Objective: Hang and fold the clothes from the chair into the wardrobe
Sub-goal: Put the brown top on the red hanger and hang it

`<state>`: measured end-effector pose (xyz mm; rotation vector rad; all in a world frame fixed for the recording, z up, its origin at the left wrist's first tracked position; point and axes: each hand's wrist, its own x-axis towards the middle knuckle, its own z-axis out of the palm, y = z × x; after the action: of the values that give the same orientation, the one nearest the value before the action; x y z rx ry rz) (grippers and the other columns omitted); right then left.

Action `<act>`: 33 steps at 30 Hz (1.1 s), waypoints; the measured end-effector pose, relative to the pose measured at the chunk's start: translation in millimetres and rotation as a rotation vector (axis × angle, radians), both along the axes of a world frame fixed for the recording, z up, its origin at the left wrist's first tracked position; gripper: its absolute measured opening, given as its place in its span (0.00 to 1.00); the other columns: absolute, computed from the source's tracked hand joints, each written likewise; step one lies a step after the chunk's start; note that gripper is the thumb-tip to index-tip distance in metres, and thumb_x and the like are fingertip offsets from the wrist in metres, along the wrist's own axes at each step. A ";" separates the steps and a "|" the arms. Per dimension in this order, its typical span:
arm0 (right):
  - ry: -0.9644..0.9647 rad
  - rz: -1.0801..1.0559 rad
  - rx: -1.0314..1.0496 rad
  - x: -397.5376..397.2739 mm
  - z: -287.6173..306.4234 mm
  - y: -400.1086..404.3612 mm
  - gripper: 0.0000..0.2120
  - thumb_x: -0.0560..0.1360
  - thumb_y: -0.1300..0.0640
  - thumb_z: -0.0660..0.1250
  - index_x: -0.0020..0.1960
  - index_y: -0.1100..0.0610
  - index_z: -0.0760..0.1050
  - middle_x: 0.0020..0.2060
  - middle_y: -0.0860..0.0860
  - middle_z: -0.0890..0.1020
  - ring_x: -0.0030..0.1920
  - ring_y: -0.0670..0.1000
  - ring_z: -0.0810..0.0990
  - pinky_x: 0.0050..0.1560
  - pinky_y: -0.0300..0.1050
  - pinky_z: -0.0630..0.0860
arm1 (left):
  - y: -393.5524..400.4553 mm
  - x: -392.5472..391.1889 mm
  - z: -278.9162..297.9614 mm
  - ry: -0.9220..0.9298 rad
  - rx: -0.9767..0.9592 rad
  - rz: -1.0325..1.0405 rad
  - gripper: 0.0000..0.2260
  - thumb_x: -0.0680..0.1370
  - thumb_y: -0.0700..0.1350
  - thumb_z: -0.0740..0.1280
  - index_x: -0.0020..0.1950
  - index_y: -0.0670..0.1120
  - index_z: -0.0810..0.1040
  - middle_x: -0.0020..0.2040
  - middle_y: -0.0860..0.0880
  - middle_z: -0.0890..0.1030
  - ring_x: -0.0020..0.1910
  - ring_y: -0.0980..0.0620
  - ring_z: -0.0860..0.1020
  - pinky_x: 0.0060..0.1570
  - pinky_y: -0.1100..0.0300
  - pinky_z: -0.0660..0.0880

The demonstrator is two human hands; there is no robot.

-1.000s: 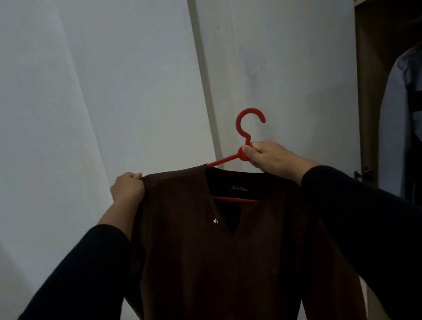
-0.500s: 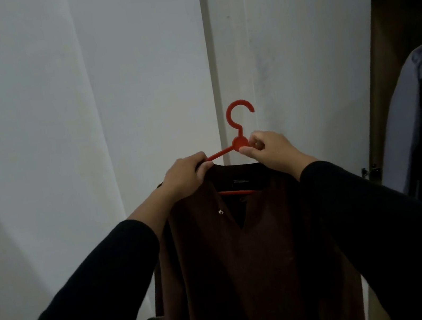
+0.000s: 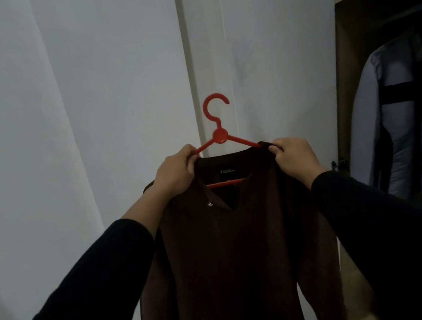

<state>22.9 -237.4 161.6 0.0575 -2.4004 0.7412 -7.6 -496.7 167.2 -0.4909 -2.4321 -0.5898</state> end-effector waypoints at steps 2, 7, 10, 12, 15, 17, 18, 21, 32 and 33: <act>-0.030 -0.065 0.005 4.1 -6.3 4.8 0.13 0.81 0.53 0.57 0.50 0.56 0.79 0.43 0.55 0.81 0.47 0.57 0.78 0.52 0.52 0.76 | 5.2 -3.3 -2.7 -0.011 -0.005 -0.002 0.07 0.82 0.48 0.54 0.57 0.53 0.70 0.42 0.49 0.77 0.39 0.49 0.75 0.48 0.47 0.75; -0.100 -0.228 0.073 10.5 -13.3 19.7 0.12 0.81 0.51 0.55 0.46 0.53 0.75 0.42 0.52 0.76 0.47 0.55 0.76 0.52 0.49 0.69 | 27.8 -12.6 -9.2 0.025 -0.036 0.036 0.07 0.82 0.48 0.54 0.57 0.53 0.69 0.45 0.51 0.76 0.43 0.49 0.75 0.54 0.43 0.71; -0.143 -0.305 0.105 7.5 -7.3 30.3 0.11 0.81 0.51 0.55 0.49 0.52 0.75 0.44 0.52 0.75 0.52 0.56 0.75 0.53 0.50 0.64 | 45.1 -19.5 -13.8 0.097 -0.002 -0.019 0.07 0.82 0.47 0.55 0.57 0.50 0.71 0.41 0.49 0.77 0.37 0.50 0.75 0.43 0.54 0.73; -0.132 -0.283 0.084 -2.3 -2.7 33.4 0.13 0.81 0.49 0.56 0.55 0.52 0.77 0.49 0.53 0.79 0.55 0.56 0.76 0.54 0.50 0.63 | 51.7 -29.8 -16.1 0.128 0.051 -0.028 0.07 0.82 0.46 0.56 0.56 0.49 0.71 0.39 0.50 0.76 0.34 0.52 0.74 0.39 0.57 0.70; -0.070 -0.183 0.131 -15.8 -1.7 46.9 0.16 0.80 0.45 0.59 0.64 0.48 0.73 0.56 0.50 0.79 0.59 0.55 0.74 0.62 0.53 0.63 | 74.9 -39.5 -21.5 0.130 0.125 -0.023 0.06 0.82 0.46 0.56 0.55 0.49 0.72 0.41 0.50 0.78 0.36 0.51 0.76 0.44 0.54 0.75; -0.015 -0.122 0.148 -26.5 -1.9 54.4 0.14 0.79 0.47 0.59 0.62 0.49 0.74 0.54 0.48 0.80 0.57 0.53 0.75 0.64 0.55 0.64 | 95.4 -43.5 -23.6 0.114 0.148 -0.029 0.06 0.82 0.47 0.57 0.55 0.49 0.72 0.41 0.51 0.78 0.38 0.51 0.77 0.47 0.52 0.76; 0.017 -0.086 0.122 -33.4 -1.8 59.3 0.11 0.79 0.49 0.60 0.58 0.50 0.76 0.50 0.49 0.80 0.54 0.52 0.76 0.63 0.55 0.68 | 106.2 -46.3 -23.8 0.105 0.160 -0.038 0.07 0.82 0.47 0.57 0.55 0.49 0.73 0.40 0.52 0.77 0.38 0.51 0.76 0.47 0.53 0.76; 0.080 -0.045 0.009 -53.6 2.3 82.8 0.07 0.79 0.54 0.61 0.49 0.54 0.76 0.43 0.50 0.77 0.45 0.50 0.76 0.54 0.53 0.76 | 137.3 -56.9 -18.5 0.053 0.202 -0.087 0.08 0.81 0.48 0.59 0.56 0.49 0.73 0.42 0.51 0.78 0.40 0.51 0.78 0.45 0.56 0.76; 0.190 -0.278 0.020 -106.4 26.9 199.2 0.06 0.78 0.54 0.63 0.53 0.53 0.76 0.51 0.51 0.75 0.57 0.53 0.72 0.61 0.53 0.68 | 229.4 -120.3 -18.3 0.066 0.100 -0.024 0.12 0.81 0.52 0.56 0.44 0.46 0.71 0.36 0.47 0.77 0.39 0.43 0.77 0.36 0.57 0.69; 0.208 -0.356 0.068 -109.4 28.7 204.4 0.09 0.78 0.52 0.64 0.57 0.52 0.75 0.55 0.51 0.74 0.60 0.54 0.70 0.62 0.52 0.64 | 242.2 -124.1 -15.4 0.087 0.117 -0.004 0.13 0.81 0.52 0.56 0.45 0.46 0.73 0.38 0.45 0.79 0.41 0.42 0.78 0.37 0.56 0.69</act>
<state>-86.5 -33.0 190.2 -0.2476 -2.1562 0.4630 -131.6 -254.6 151.7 -0.4630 -2.2998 -0.6940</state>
